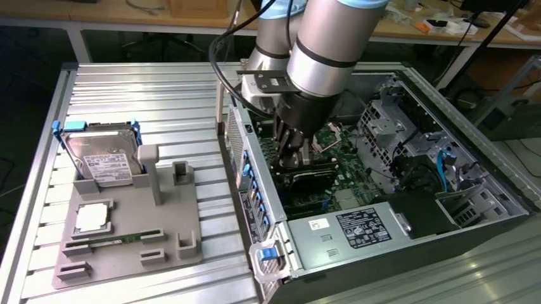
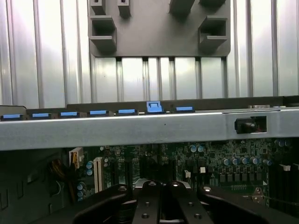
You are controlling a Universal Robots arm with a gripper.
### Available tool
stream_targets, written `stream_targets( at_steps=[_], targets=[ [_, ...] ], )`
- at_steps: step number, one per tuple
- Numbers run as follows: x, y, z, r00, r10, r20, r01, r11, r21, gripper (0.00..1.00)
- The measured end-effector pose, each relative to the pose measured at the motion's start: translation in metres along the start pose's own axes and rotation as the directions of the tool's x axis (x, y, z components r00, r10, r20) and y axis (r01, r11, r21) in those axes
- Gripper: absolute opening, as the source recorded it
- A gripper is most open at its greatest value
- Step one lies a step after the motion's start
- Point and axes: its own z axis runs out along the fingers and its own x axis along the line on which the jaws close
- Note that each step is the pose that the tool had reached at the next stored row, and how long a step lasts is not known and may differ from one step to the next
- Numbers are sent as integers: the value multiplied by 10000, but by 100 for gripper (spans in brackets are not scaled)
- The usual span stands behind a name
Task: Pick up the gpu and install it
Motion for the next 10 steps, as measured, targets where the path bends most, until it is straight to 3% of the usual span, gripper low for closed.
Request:
stream_targets(
  at_steps=[10],
  targets=[
    [2, 63, -49, 10000, -1, 1, 1, 10000, 1, 11]
  ],
)
